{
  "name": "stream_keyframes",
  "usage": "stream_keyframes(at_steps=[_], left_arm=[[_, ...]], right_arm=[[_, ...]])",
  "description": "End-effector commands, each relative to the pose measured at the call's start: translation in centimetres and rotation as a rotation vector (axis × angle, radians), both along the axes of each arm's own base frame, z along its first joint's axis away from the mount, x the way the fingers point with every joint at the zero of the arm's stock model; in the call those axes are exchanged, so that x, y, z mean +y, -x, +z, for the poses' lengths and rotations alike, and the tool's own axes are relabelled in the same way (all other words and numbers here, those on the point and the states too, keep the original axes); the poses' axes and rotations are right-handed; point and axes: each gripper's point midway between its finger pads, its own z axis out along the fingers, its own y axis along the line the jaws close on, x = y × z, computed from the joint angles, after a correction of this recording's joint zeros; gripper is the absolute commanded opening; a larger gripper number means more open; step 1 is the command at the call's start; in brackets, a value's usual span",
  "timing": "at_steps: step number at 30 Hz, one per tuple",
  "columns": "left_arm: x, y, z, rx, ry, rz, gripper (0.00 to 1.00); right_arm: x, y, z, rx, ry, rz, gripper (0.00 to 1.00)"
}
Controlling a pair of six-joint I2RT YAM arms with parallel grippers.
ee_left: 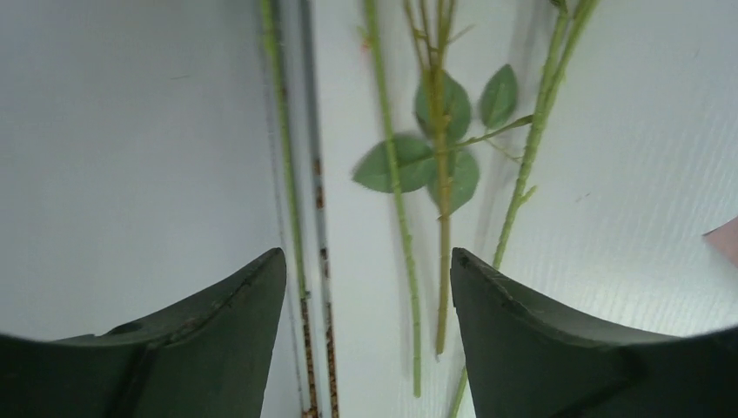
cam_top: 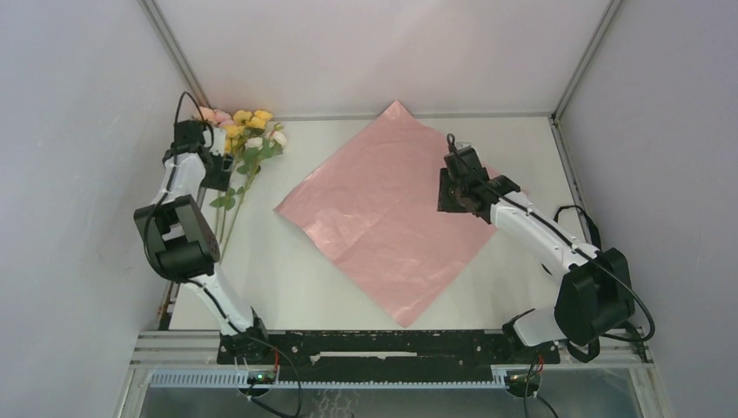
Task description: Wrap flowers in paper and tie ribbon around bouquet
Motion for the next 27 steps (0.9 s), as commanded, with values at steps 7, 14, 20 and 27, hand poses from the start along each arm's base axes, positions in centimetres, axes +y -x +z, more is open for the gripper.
stream_keyframes(at_steps=[7,14,20,27], left_arm=[[-0.3,-3.4,-5.3,0.07,0.092,0.044,0.58],[0.2,-5.2,-6.8,0.106,0.109,0.066,0.47],[-1.0,-5.1,-7.9,0.161,0.207,0.054,0.02],[-1.2,-4.8,-4.9,0.043,0.293,0.11,0.0]], right_arm=[[1.4,1.5,0.9,-0.002,0.024,-0.014,0.42],[1.3,1.9,1.1,-0.008,0.043,-0.017,0.42],[1.4,2.3,1.9,-0.031,0.048,-0.008,0.42],[0.9,3.4,4.8,-0.1,0.012,-0.014,0.43]])
